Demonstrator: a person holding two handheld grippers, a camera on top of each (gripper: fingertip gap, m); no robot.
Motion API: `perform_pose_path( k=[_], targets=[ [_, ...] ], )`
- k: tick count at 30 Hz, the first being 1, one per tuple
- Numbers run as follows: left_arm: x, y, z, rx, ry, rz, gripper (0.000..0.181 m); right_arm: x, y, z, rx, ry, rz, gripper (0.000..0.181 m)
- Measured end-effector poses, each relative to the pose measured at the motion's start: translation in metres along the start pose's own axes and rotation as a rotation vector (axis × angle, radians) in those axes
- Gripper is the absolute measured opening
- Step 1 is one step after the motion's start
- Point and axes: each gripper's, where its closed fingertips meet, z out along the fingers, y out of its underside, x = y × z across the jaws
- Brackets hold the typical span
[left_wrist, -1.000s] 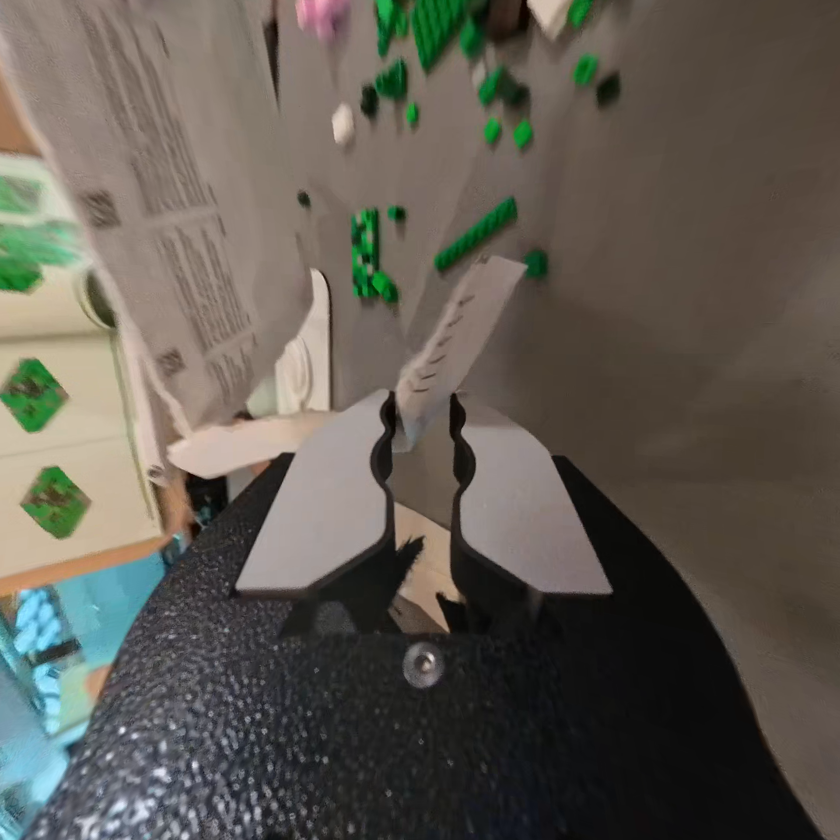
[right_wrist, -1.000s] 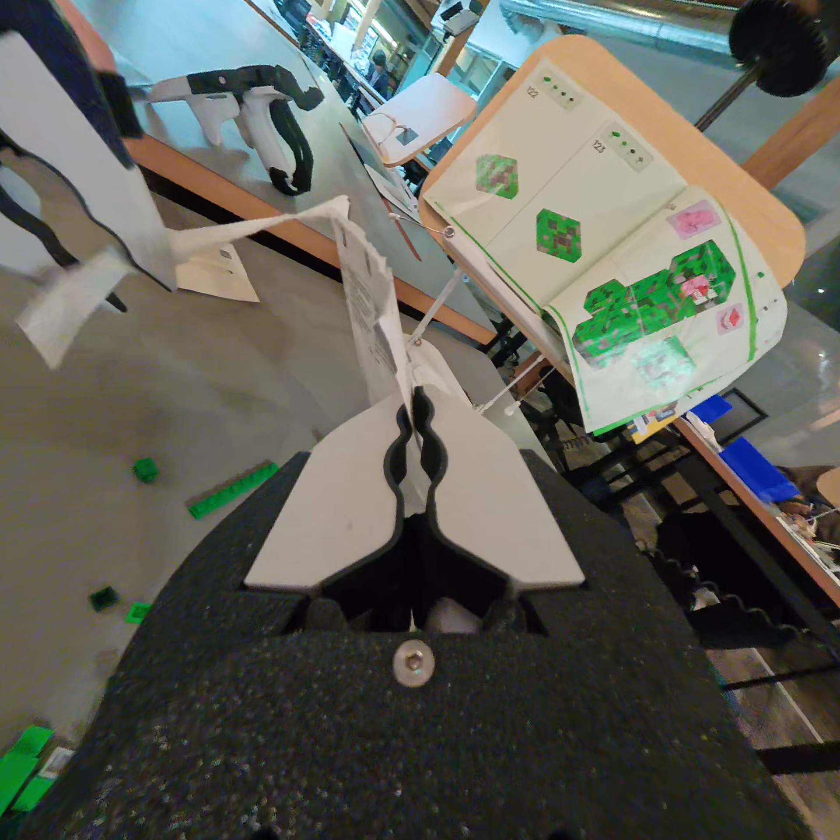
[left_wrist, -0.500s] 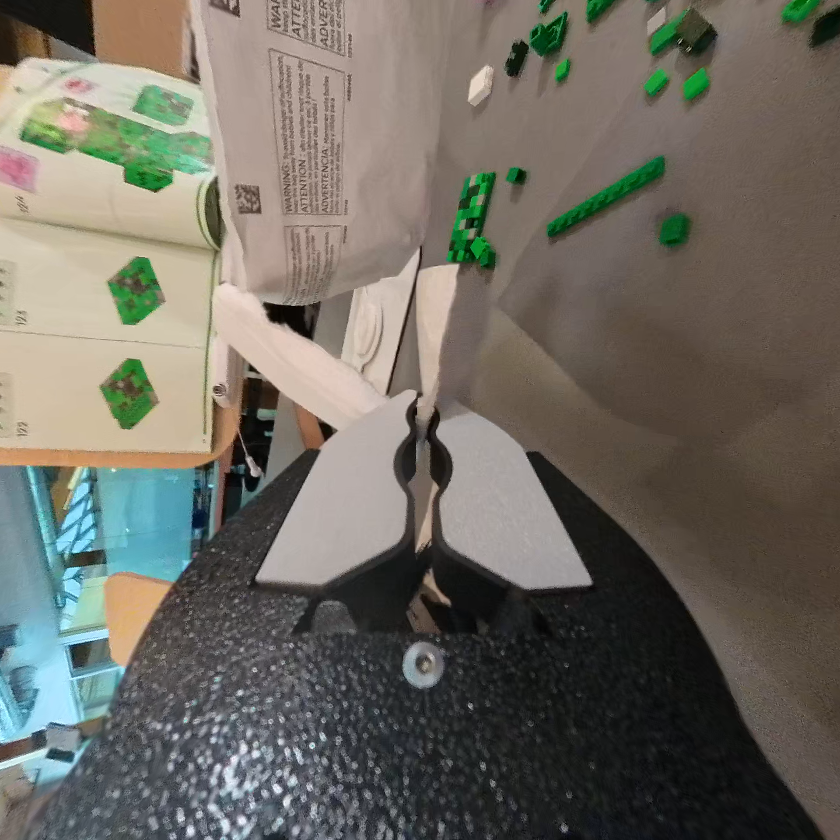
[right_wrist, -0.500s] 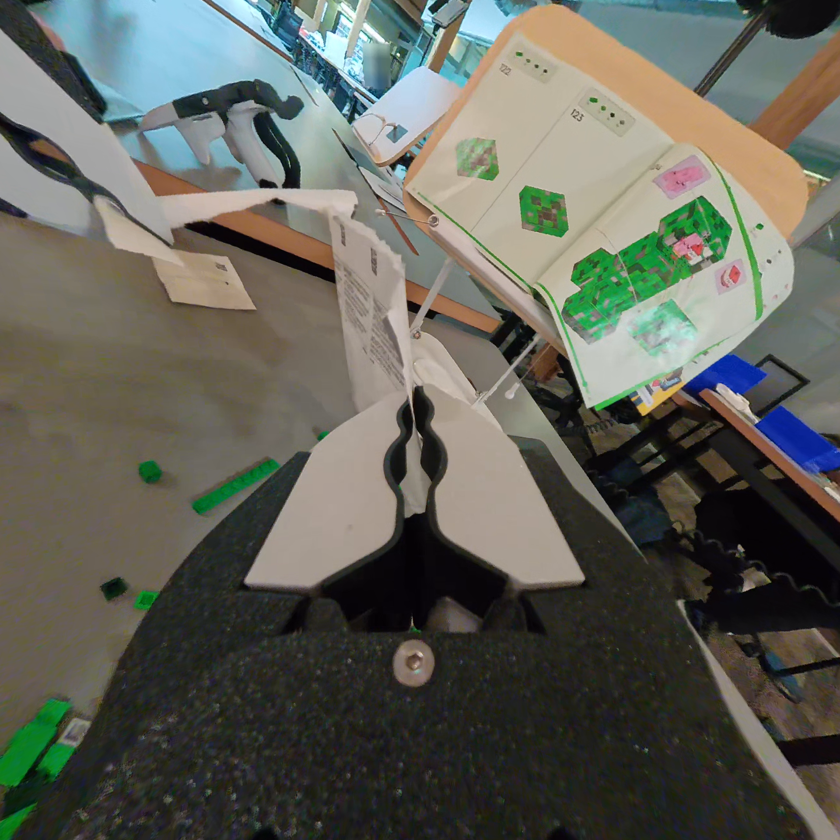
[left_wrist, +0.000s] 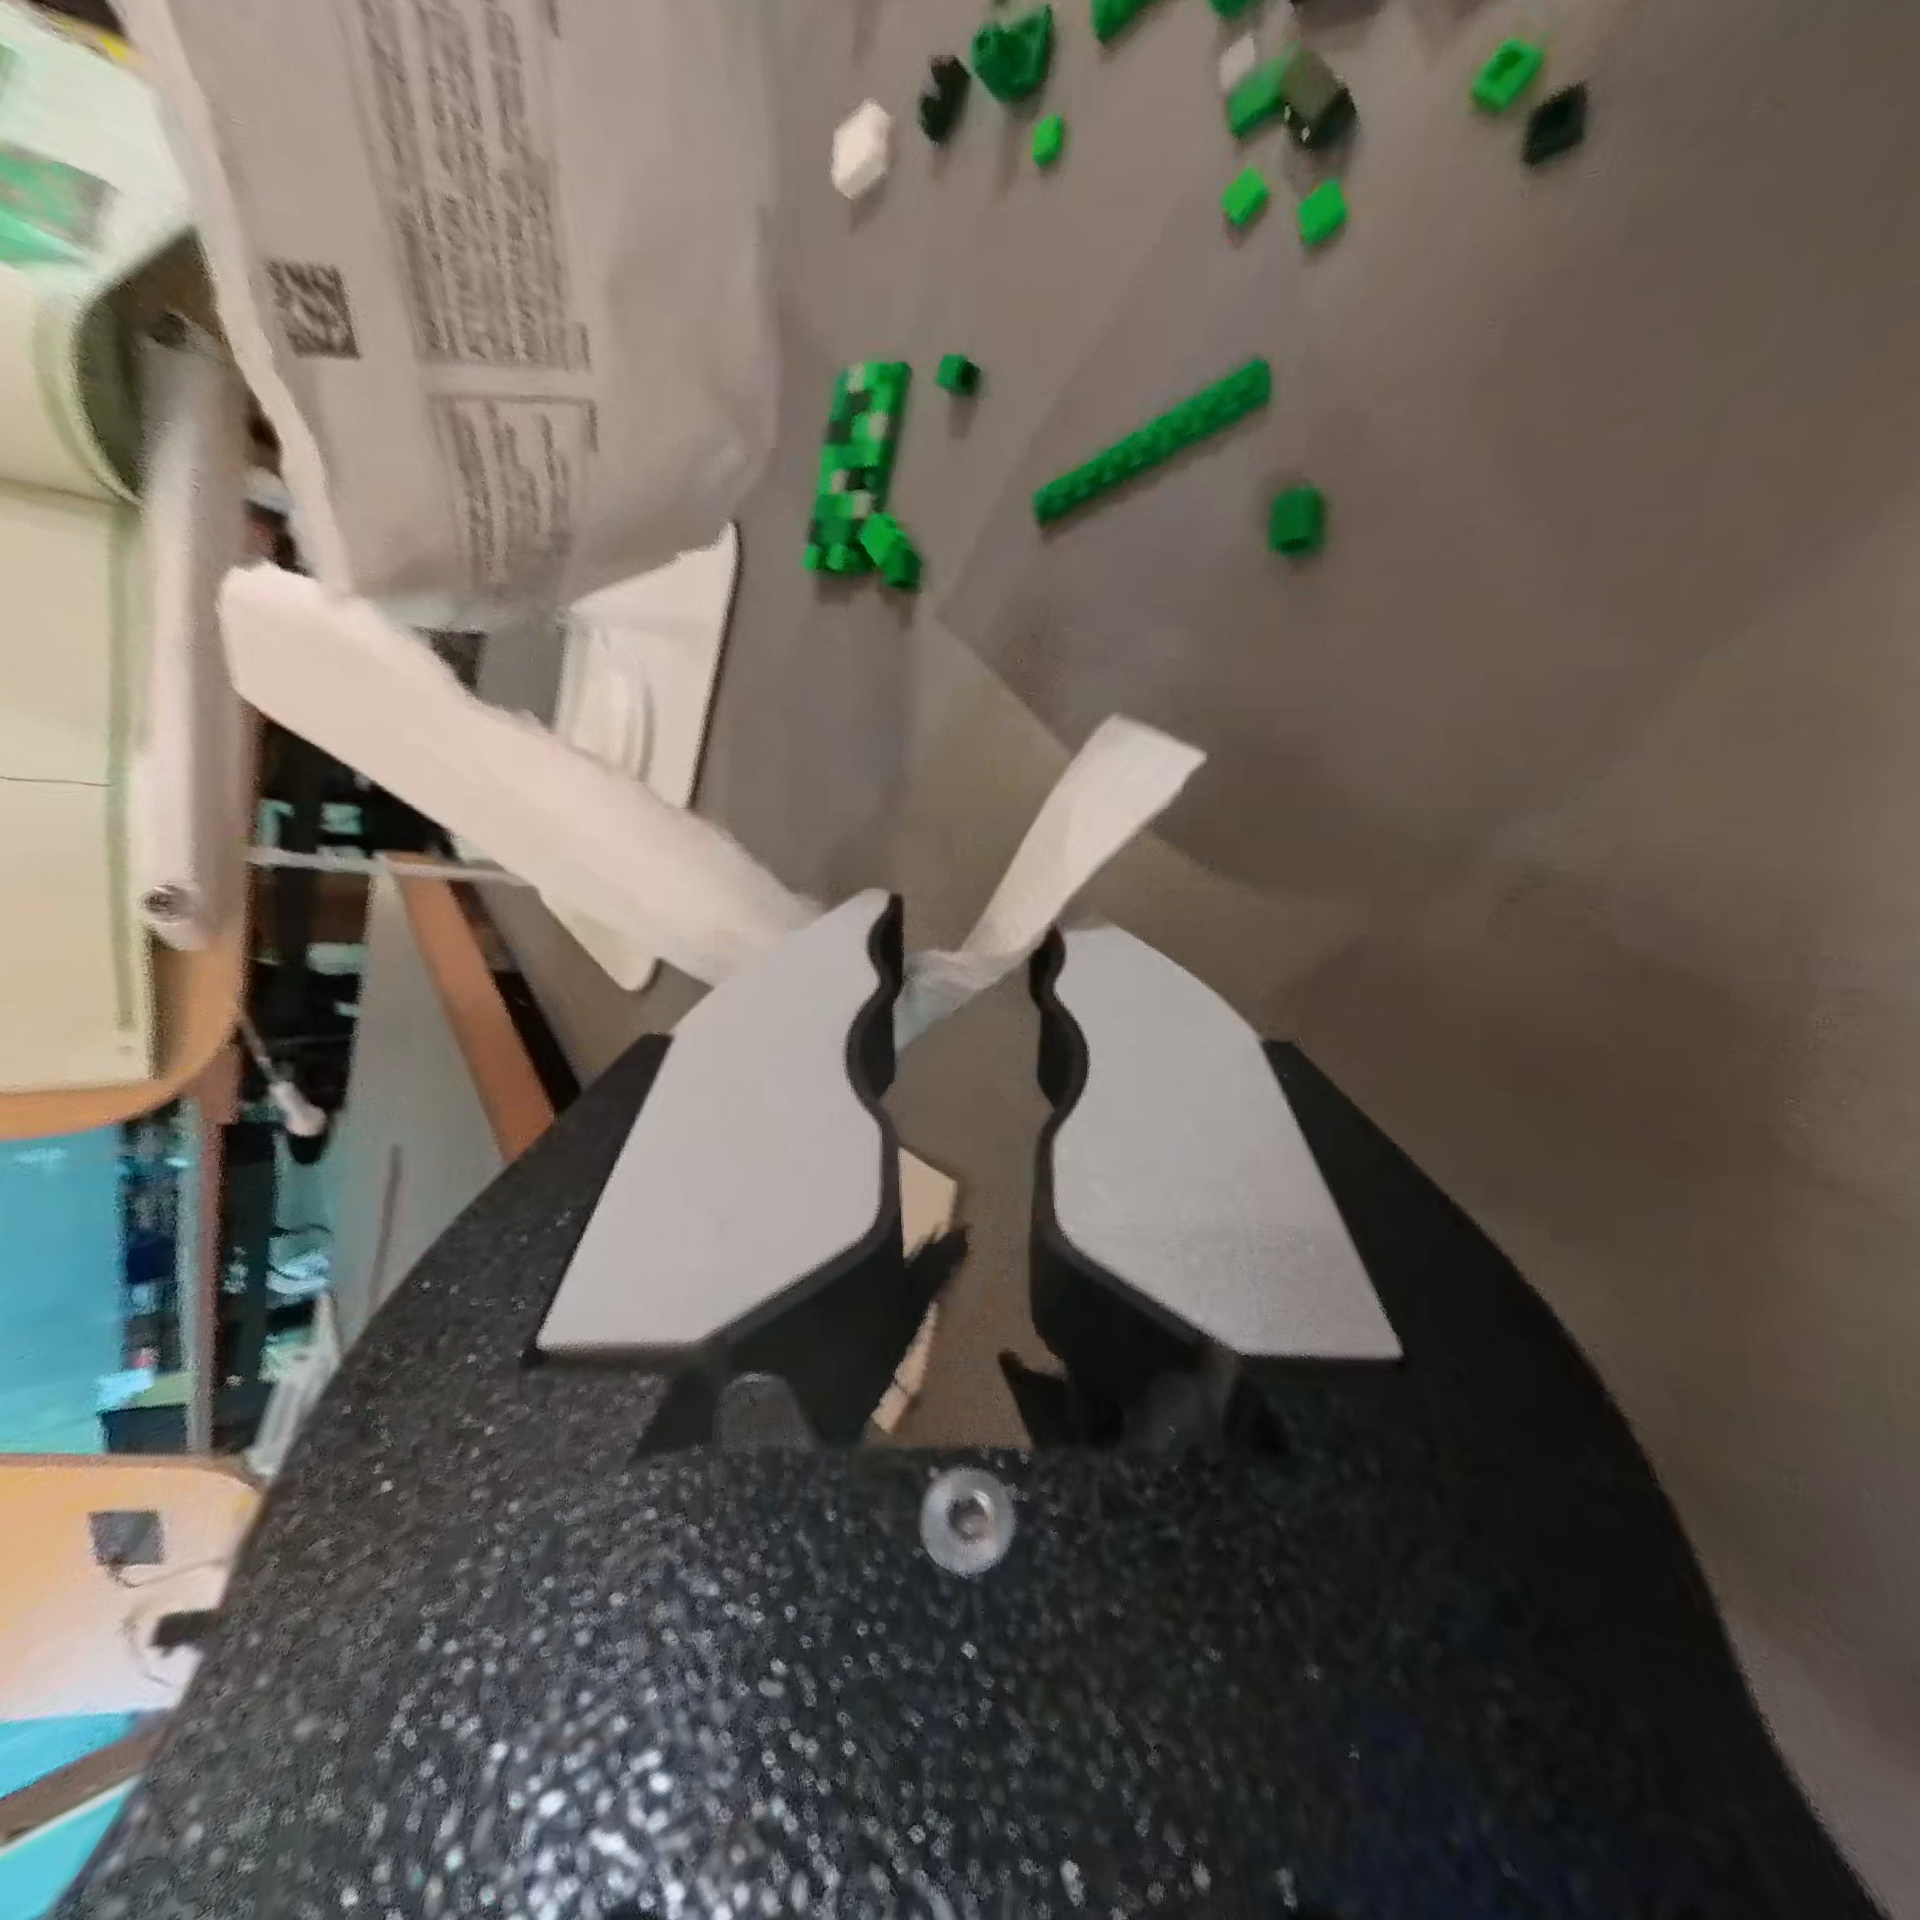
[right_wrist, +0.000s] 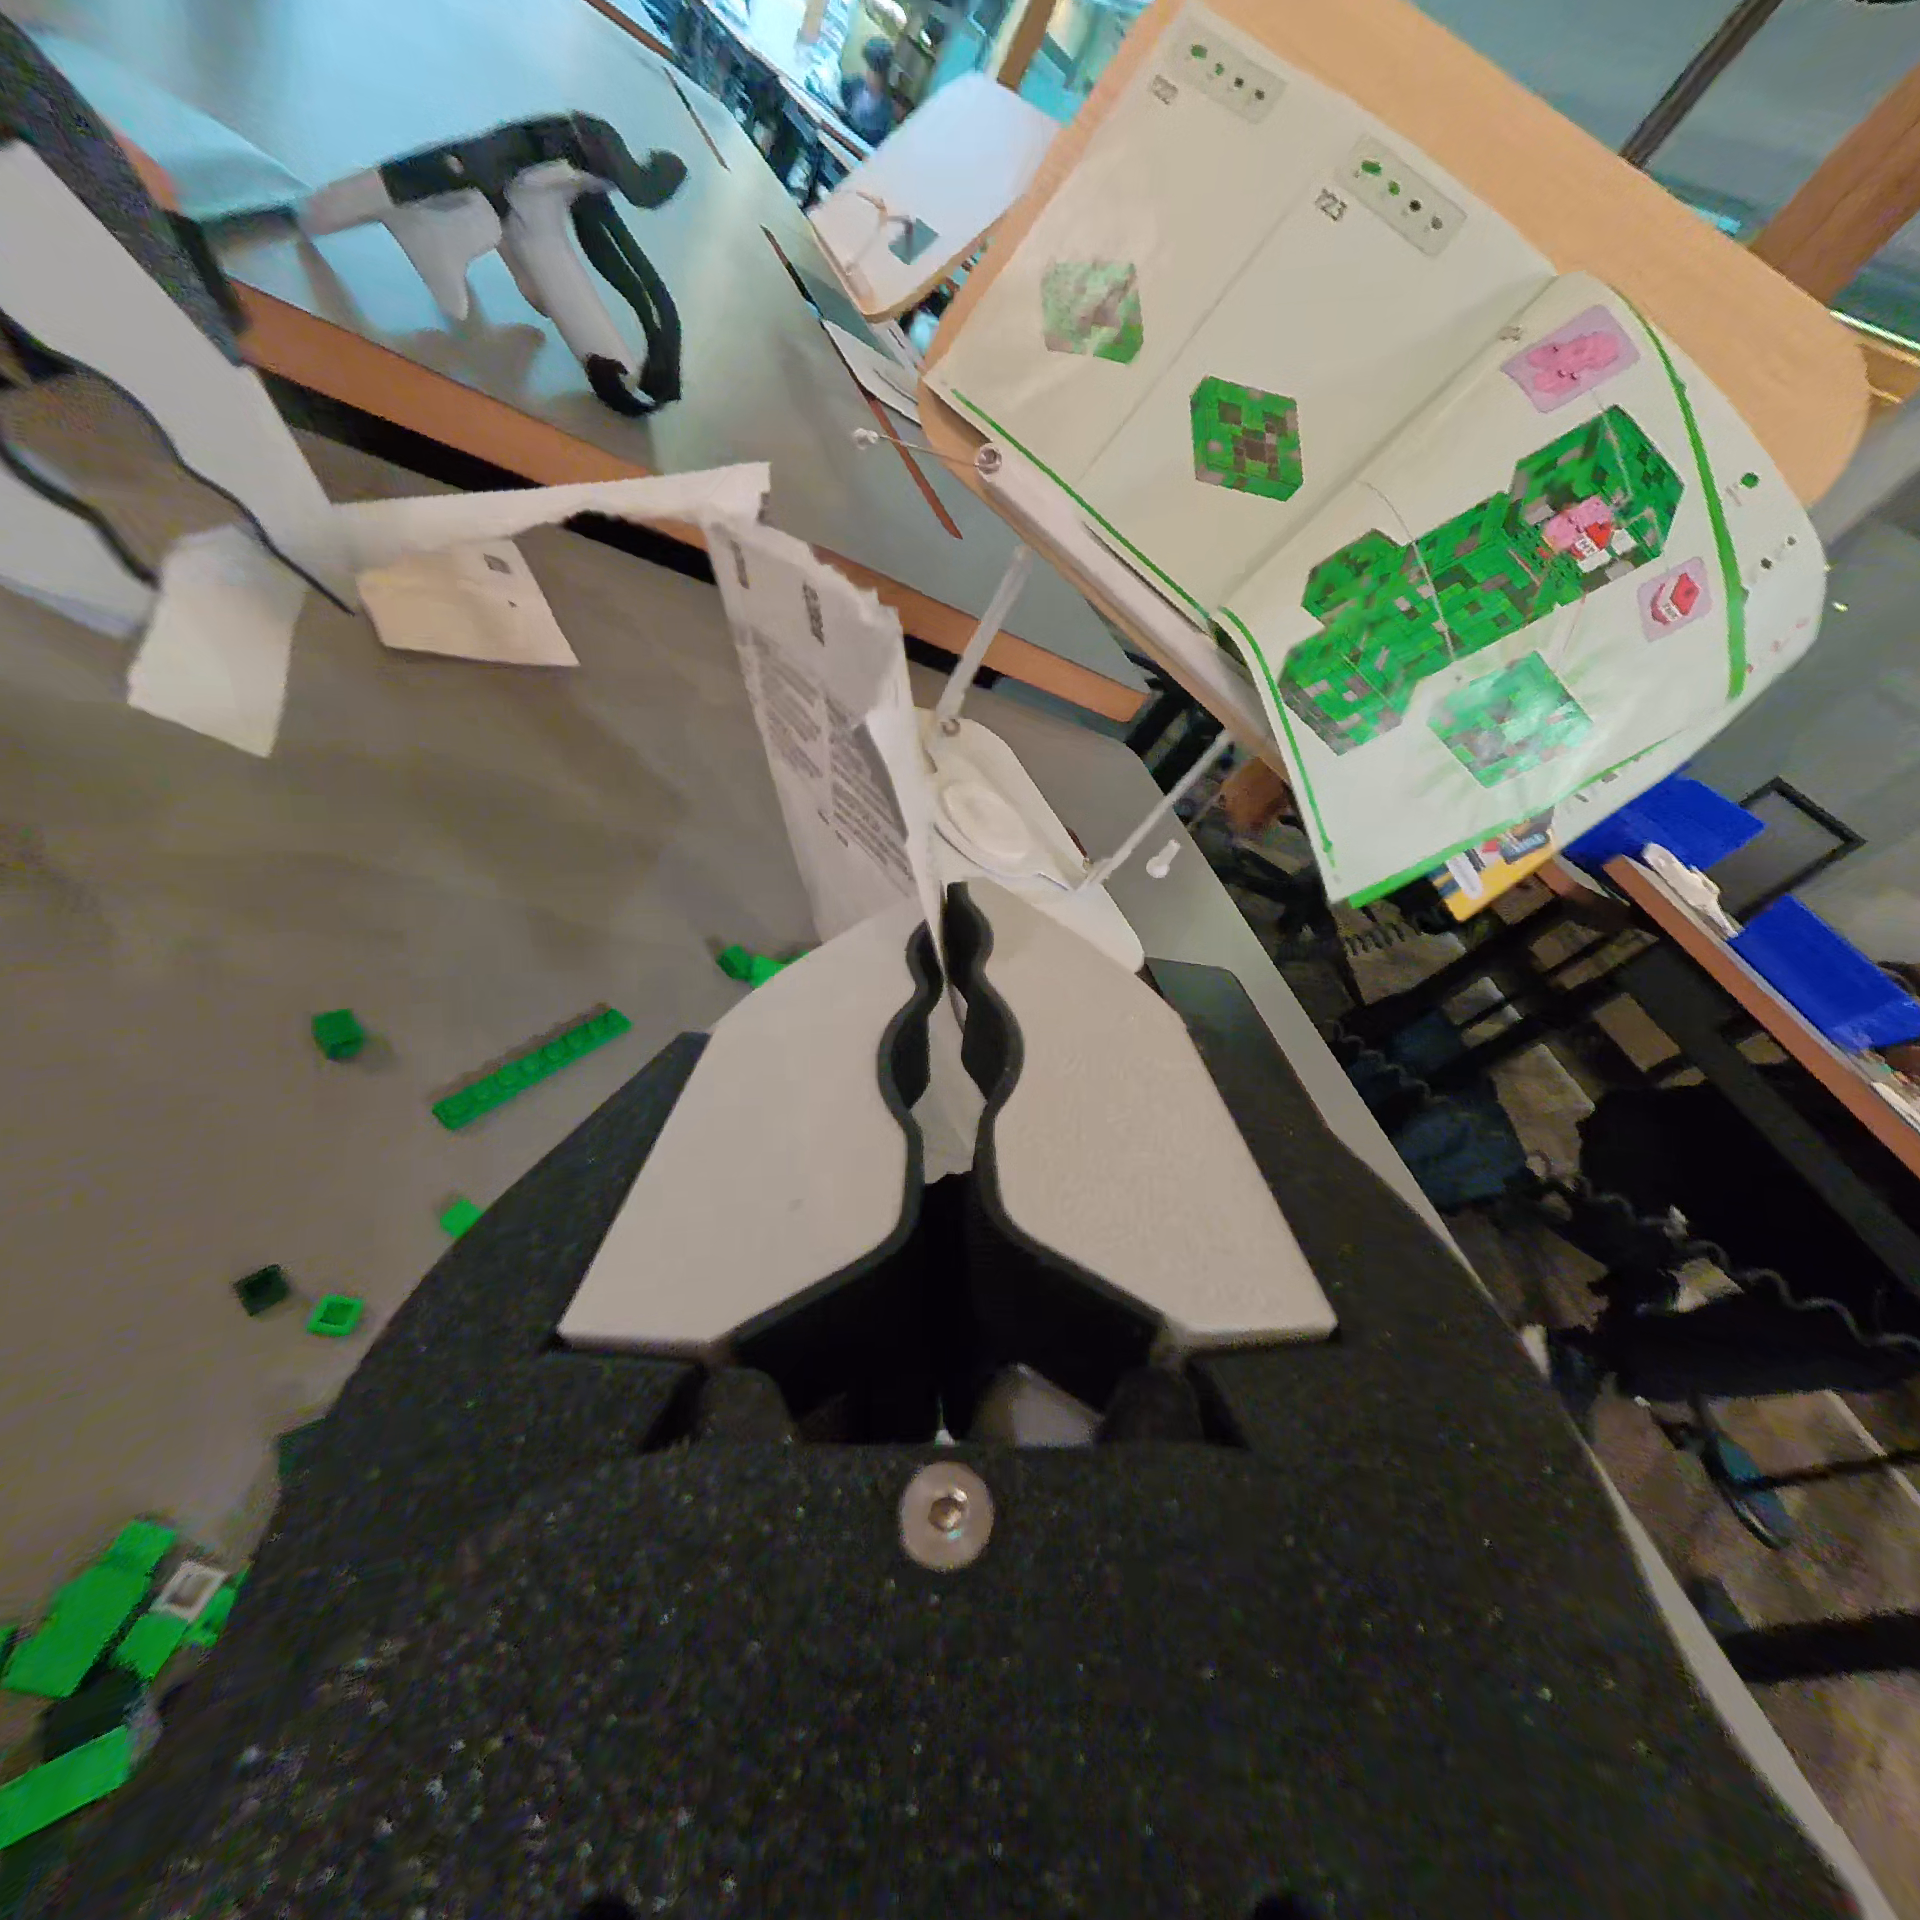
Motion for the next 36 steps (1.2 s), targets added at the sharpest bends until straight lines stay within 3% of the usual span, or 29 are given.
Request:
perform_pose_path(
  k=[4, 7, 13, 18, 22, 28, 36],
  targets=[
    [0.026, 0.005, -0.002, -0.017, 0.236, -0.206, 0.054, 0.003, 0.006, 0.003, -0.062, 0.052, -0.045, 0.001],
    [0.030, 0.004, -0.006, 0.026, 0.312, -0.344, 0.057, 0.001, 0.005, 0.005, -0.078, 0.061, -0.087, 0.001],
    [0.022, -0.001, -0.022, 0.084, 0.309, -0.401, 0.036, -0.009, 0.005, 0.010, -0.121, 0.072, -0.215, 0.000],
    [-0.041, -0.048, -0.045, 0.331, 0.062, -0.418, 0.014, -0.017, 0.003, 0.012, -0.108, 0.044, -0.247, 0.000],
    [-0.071, -0.081, -0.050, 0.380, -0.037, -0.281, 0.012, -0.025, -0.001, 0.010, -0.070, -0.012, -0.242, 0.000],
    [-0.079, -0.098, -0.030, 0.273, 0.022, -0.081, 0.000, -0.031, -0.006, 0.004, -0.007, -0.086, -0.217, 0.000],
    [-0.074, -0.100, -0.021, 0.260, 0.239, -0.129, 0.000, -0.032, -0.012, -0.002, 0.031, -0.107, -0.207, 0.000]
  ],
)
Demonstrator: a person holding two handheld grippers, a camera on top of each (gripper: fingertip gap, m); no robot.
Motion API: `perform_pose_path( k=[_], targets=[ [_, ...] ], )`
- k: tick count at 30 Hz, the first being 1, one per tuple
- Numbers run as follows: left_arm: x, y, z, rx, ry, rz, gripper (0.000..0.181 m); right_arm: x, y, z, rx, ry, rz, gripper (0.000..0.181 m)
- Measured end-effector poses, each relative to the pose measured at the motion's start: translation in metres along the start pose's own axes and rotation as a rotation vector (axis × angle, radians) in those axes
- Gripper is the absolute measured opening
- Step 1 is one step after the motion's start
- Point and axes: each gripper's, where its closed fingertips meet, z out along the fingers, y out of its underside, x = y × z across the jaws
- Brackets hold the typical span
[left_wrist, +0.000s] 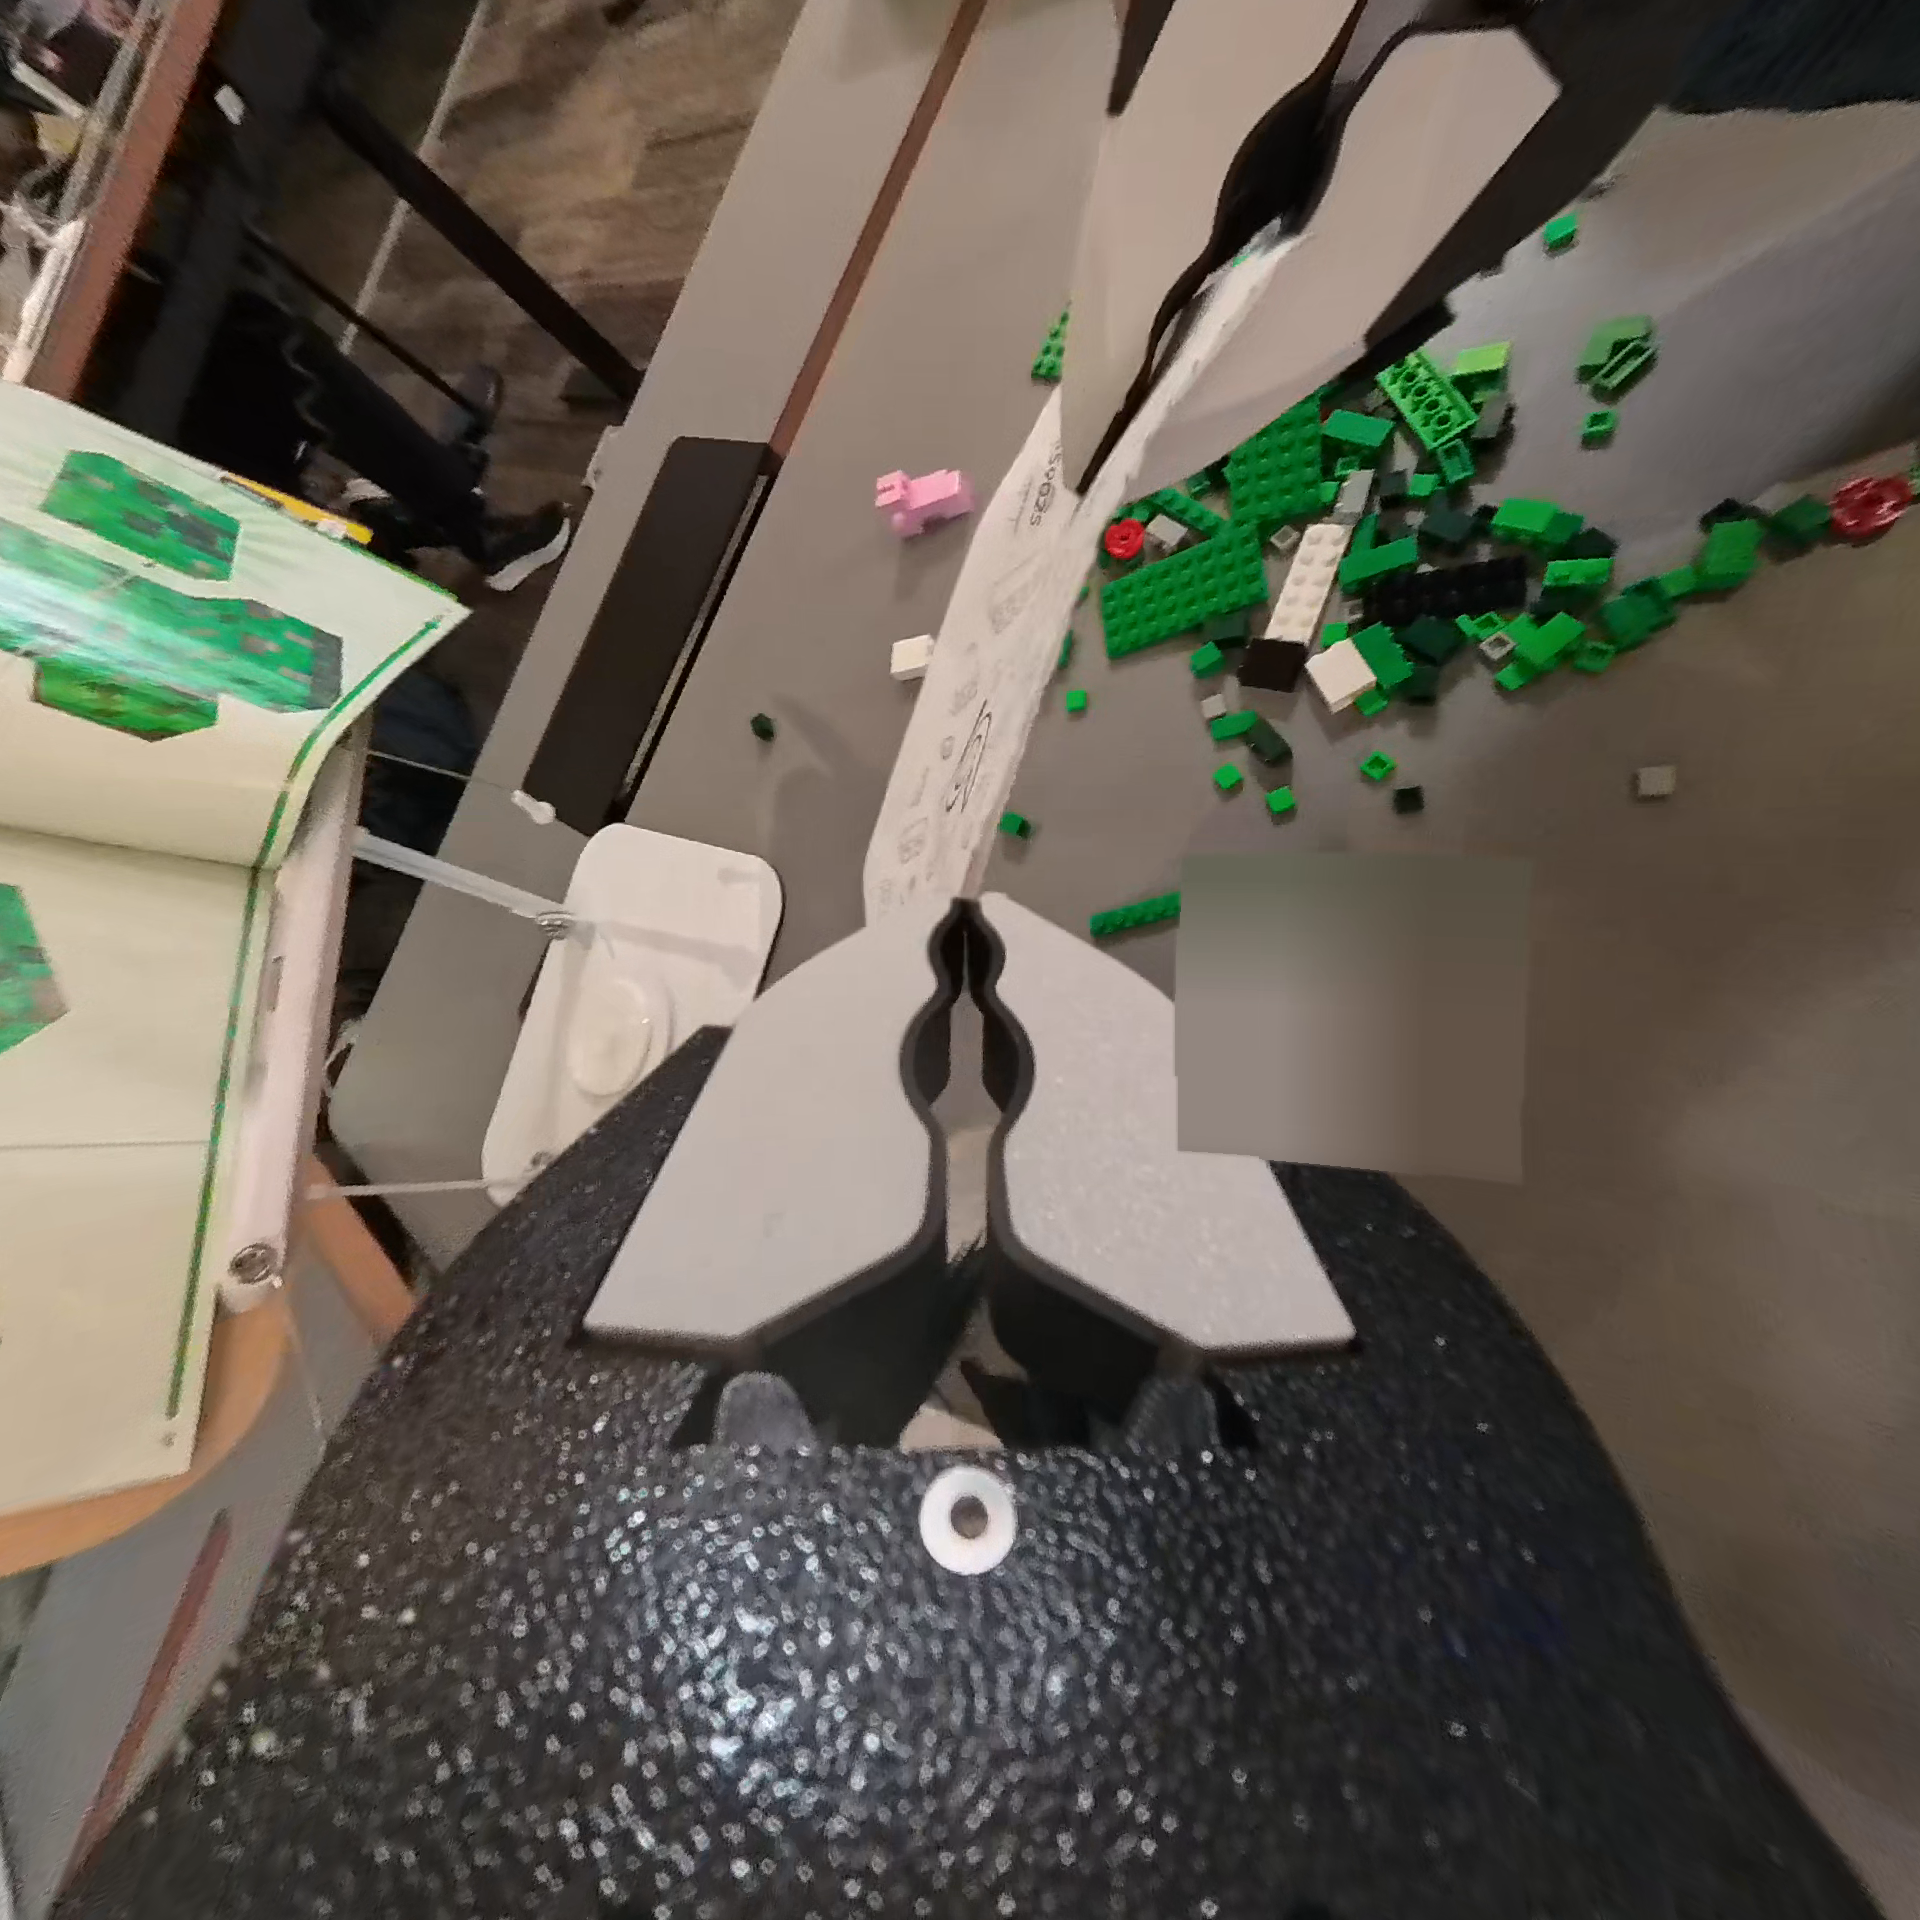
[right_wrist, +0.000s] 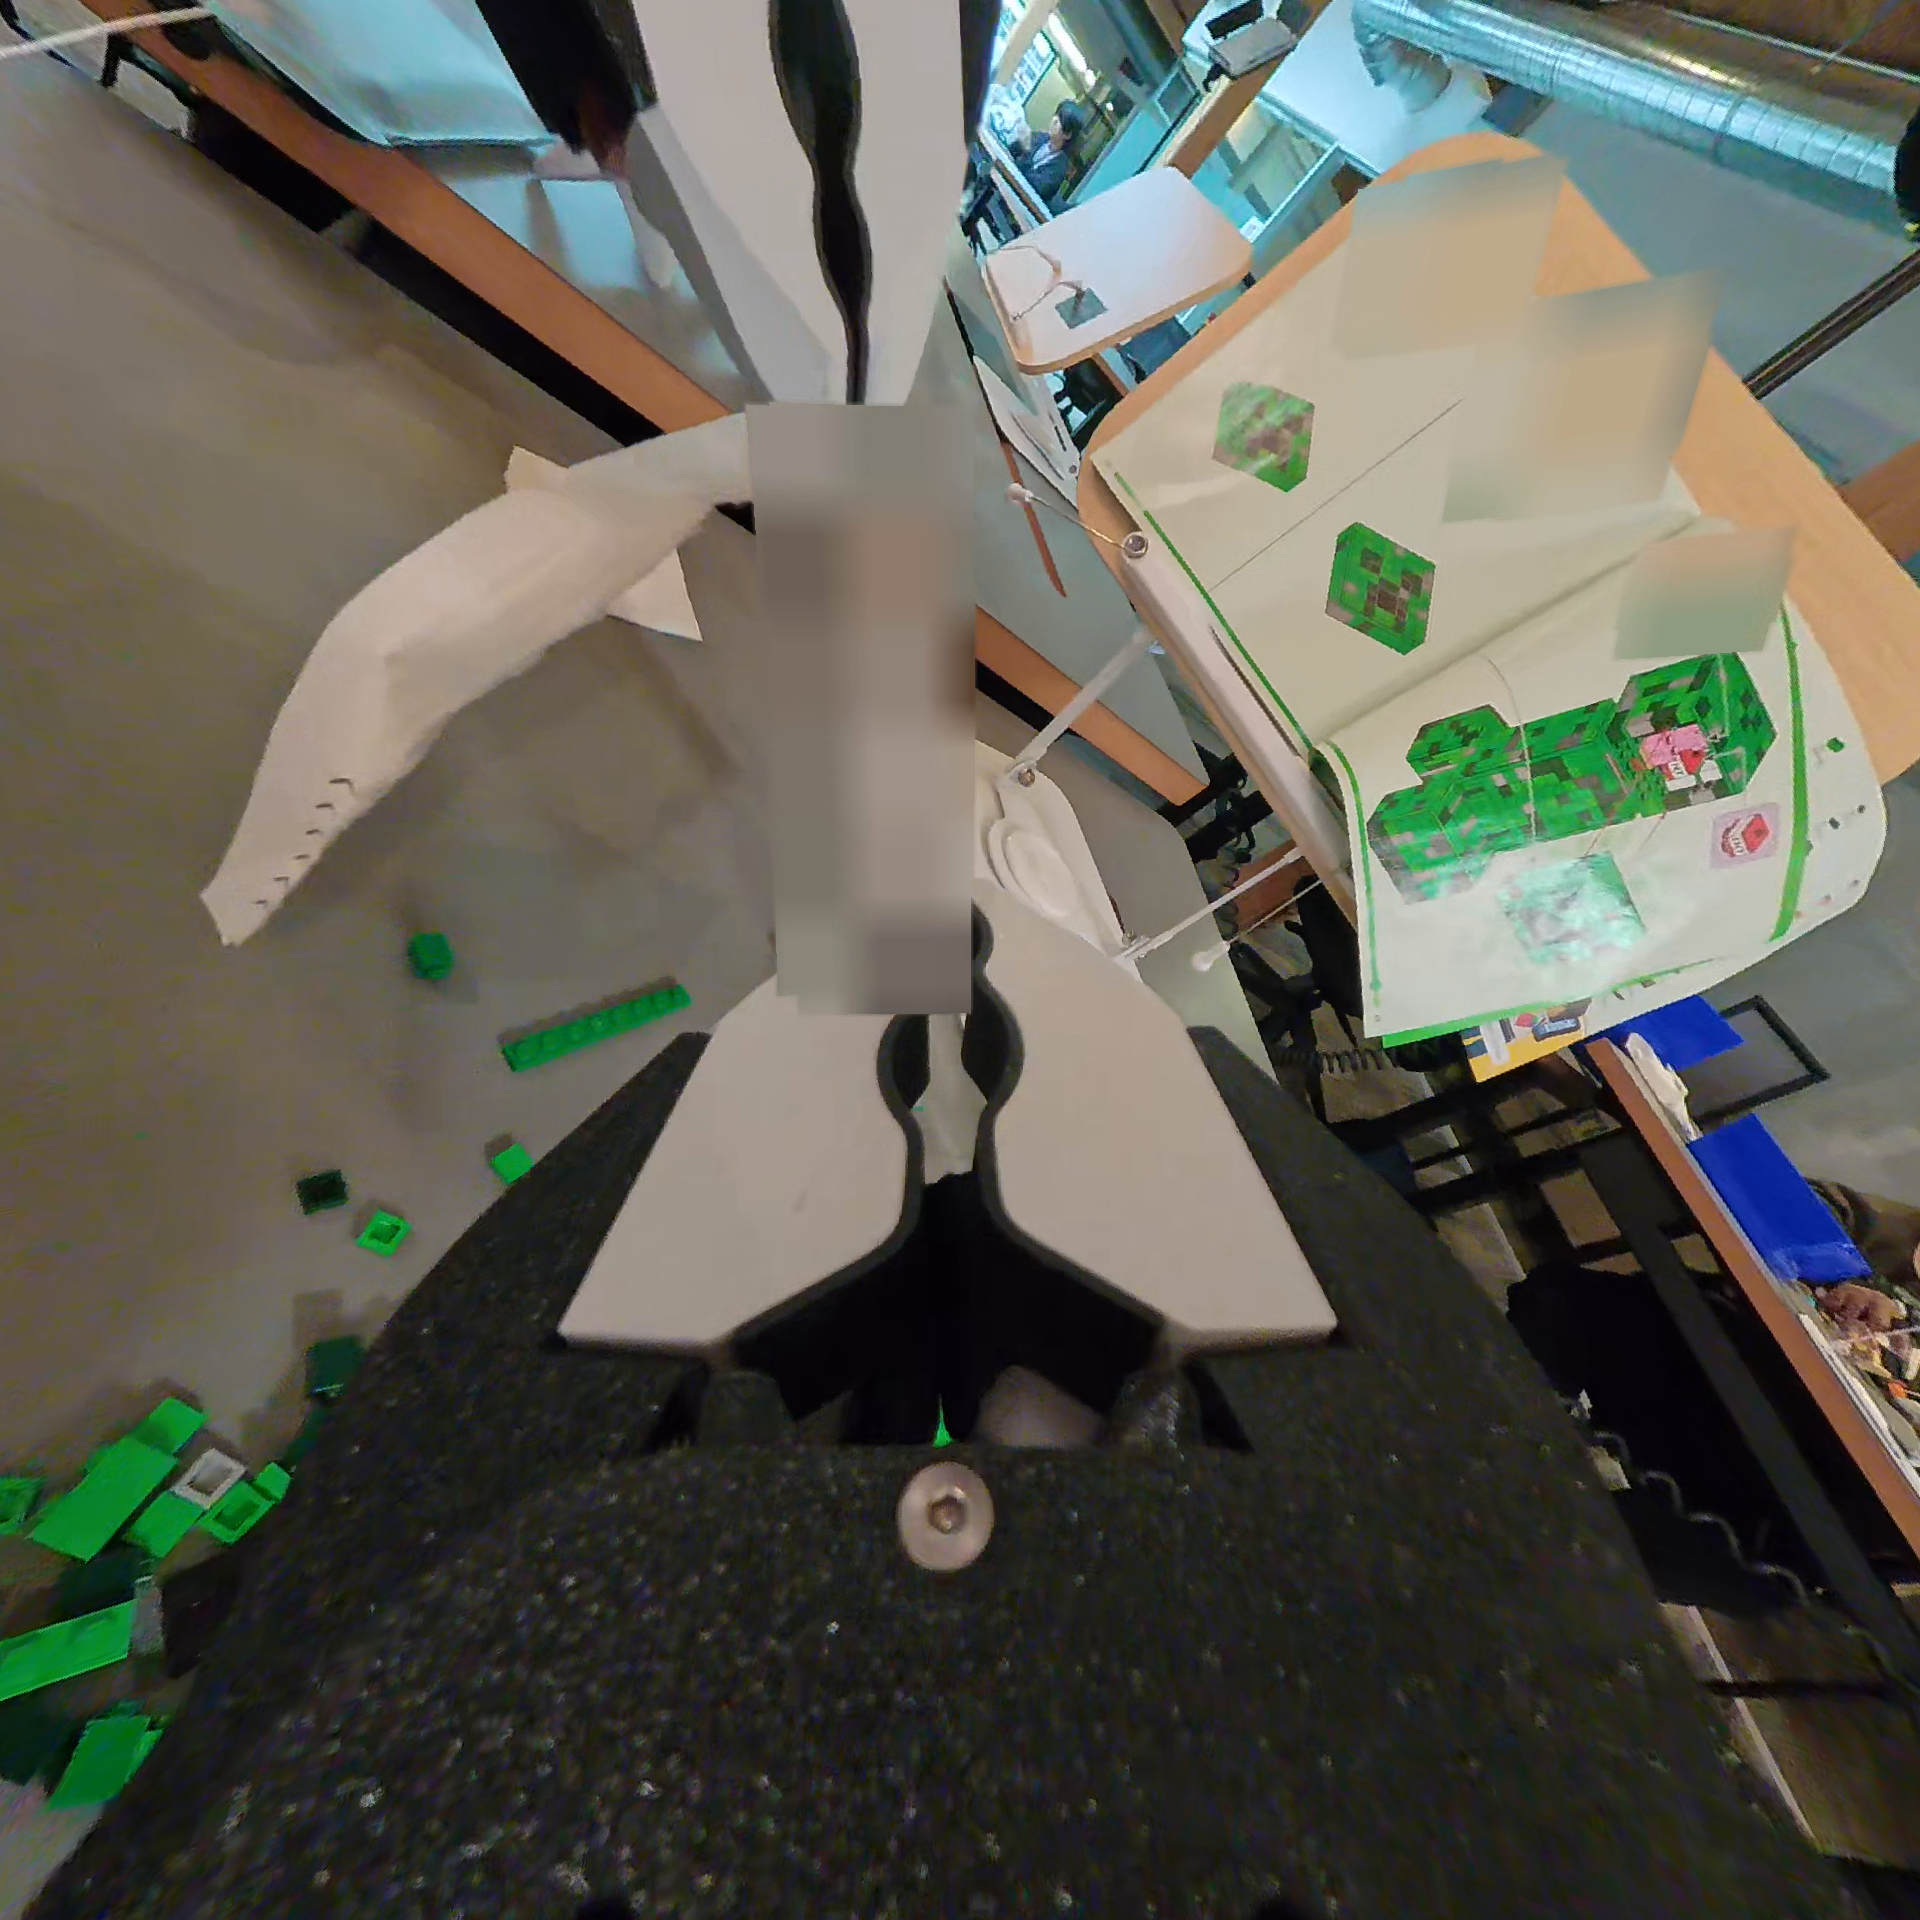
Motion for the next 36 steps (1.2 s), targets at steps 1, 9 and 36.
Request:
perform_pose_path(
  k=[1, 9, 36],
  targets=[
    [0.001, -0.001, 0.002, 0.016, 0.015, -0.005, 0.000, -0.001, -0.001, 0.000, 0.005, -0.003, 0.001, 0.000],
    [0.006, 0.000, 0.006, 0.076, 0.137, -0.102, 0.000, -0.003, -0.004, 0.000, 0.018, -0.013, -0.010, 0.000],
    [-0.012, 0.007, 0.024, 0.004, -0.018, -0.170, 0.000, 0.000, 0.001, -0.002, 0.025, -0.018, 0.031, 0.001]
  ],
)
